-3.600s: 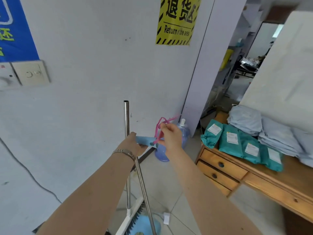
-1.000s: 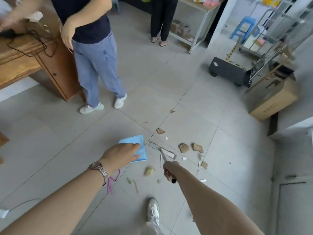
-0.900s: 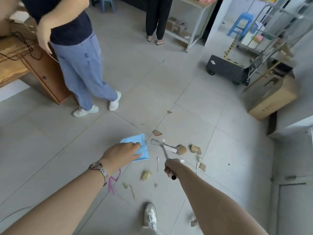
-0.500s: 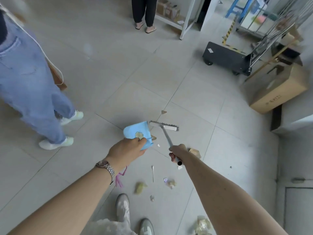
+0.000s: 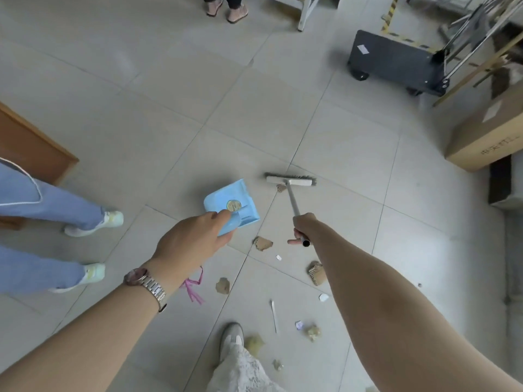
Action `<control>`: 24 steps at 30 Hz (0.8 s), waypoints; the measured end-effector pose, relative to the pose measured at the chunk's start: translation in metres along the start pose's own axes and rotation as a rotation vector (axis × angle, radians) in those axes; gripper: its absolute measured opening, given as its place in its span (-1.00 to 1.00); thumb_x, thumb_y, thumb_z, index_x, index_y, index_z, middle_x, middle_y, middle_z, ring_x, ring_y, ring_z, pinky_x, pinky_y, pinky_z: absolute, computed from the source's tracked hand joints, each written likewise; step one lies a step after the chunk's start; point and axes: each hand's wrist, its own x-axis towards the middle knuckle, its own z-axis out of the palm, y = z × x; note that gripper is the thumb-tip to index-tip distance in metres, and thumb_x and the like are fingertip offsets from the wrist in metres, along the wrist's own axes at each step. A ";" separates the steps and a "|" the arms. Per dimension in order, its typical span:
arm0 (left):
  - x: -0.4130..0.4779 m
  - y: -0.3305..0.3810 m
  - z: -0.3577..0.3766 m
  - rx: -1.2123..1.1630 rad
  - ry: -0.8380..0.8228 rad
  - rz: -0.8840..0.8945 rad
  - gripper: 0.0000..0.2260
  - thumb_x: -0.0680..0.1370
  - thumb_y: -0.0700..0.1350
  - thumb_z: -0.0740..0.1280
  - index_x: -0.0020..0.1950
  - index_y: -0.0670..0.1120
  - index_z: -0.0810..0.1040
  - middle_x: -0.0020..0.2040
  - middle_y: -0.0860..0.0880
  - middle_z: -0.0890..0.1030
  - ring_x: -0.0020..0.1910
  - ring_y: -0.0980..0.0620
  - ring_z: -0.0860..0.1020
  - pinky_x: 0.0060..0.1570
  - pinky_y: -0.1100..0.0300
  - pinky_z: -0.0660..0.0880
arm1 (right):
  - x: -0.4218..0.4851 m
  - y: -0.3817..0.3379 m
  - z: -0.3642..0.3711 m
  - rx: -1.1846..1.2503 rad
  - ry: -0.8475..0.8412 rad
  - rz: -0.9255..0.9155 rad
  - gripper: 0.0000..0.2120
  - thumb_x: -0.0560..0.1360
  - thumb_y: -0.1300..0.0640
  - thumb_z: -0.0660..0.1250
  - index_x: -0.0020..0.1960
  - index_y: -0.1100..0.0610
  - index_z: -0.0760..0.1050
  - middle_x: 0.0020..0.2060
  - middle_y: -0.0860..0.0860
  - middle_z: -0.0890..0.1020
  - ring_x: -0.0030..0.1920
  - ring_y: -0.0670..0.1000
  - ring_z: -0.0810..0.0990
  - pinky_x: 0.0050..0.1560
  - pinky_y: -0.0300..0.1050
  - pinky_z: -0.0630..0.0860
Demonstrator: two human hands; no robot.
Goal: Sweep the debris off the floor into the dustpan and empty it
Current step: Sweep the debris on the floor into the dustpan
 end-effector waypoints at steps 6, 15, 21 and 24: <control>0.033 -0.016 -0.012 -0.091 -0.067 -0.014 -0.75 0.57 0.07 0.23 0.12 -0.05 0.46 -0.21 -0.07 0.58 -0.32 -0.17 0.55 -0.42 0.07 0.46 | 0.014 0.028 0.019 -0.166 -0.003 0.164 -0.80 0.50 0.25 -0.02 -0.24 0.23 0.31 -0.65 0.08 0.35 -0.52 0.01 0.24 -0.28 -0.18 0.34; 0.003 0.002 -0.053 -0.203 -0.050 -0.119 -0.80 0.57 0.05 0.22 0.00 -0.08 0.41 -0.26 -0.04 0.42 -0.28 -0.14 0.37 -0.38 0.13 0.27 | -0.058 0.150 0.038 -0.117 -0.115 0.269 -0.82 0.54 0.09 -0.04 -0.13 0.11 0.28 -0.51 0.02 0.26 -0.55 -0.04 0.20 -0.48 -0.36 0.22; -0.090 0.020 -0.063 -0.166 0.008 -0.164 -0.77 0.55 0.08 0.23 -0.02 -0.09 0.43 -0.22 -0.11 0.55 -0.27 -0.19 0.47 -0.33 0.06 0.47 | -0.131 0.272 0.048 -0.115 -0.145 0.356 -0.67 0.60 0.02 -0.03 -0.28 0.14 0.21 -0.69 0.01 0.18 -0.70 -0.07 0.11 -0.50 -0.36 0.11; -0.137 0.033 -0.074 -0.158 0.062 -0.164 -0.76 0.55 0.06 0.26 -0.05 -0.12 0.44 -0.24 -0.13 0.53 -0.30 -0.18 0.45 -0.35 0.08 0.41 | -0.160 0.343 0.053 -0.169 -0.182 0.338 -0.73 0.59 0.05 -0.05 -0.27 0.06 0.18 -0.59 0.00 0.20 -0.62 -0.06 0.12 -0.49 -0.35 0.11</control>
